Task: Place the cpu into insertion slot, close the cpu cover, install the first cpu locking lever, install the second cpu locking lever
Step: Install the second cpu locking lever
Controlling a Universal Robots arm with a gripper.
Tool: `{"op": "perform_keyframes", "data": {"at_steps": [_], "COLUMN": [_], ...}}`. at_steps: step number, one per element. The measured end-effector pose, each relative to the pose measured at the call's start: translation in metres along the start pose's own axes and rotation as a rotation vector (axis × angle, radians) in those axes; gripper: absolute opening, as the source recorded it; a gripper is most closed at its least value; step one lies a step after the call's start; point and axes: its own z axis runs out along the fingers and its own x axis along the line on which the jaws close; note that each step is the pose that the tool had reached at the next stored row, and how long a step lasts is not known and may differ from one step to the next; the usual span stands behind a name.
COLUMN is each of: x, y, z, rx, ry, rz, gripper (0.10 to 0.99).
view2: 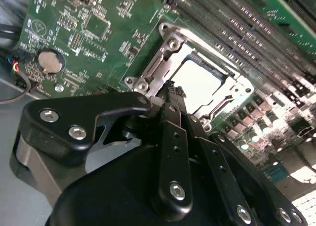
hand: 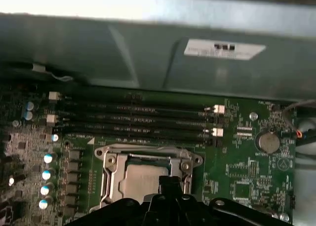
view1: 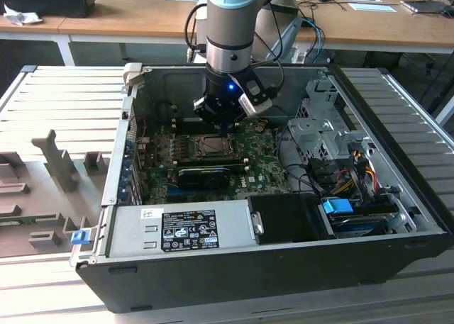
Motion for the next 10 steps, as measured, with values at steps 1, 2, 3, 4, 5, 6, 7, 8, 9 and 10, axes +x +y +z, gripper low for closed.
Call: {"op": "perform_keyframes", "data": {"at_steps": [1, 2, 3, 4, 5, 6, 7, 8, 9, 10], "x": [0.0001, 0.0, -0.0001, -0.0001, -0.0001, 0.0, 0.0001, 0.0003, 0.0005, 0.0007], "y": [-0.0006, -0.0006, -0.0006, -0.0009, -0.0015, -0.0023, -0.0034, -0.0052, -0.0083, -0.0103], "z": [-0.0019, -0.004, -0.0081, -0.0083, -0.0084, -0.0084, -0.0085, -0.0086, -0.0088, -0.0089], "rx": [0.0, 0.0, 0.0, 0.0, 0.0, 0.0, 0.0, 0.0, 0.0, 0.0], "ry": [0.0001, 0.0, 0.0001, -0.0001, 0.0, 0.0, 0.0, 0.0, 0.0, 0.0], "rz": [0.0, 0.0, 0.0, 0.0, 0.0, 0.0, 0.0, 0.0, 0.0, 0.0], "gripper": [0.106, 0.106, 0.106, 0.106, 0.106, 0.106, 0.106, 0.106, 0.106, 0.106]}}
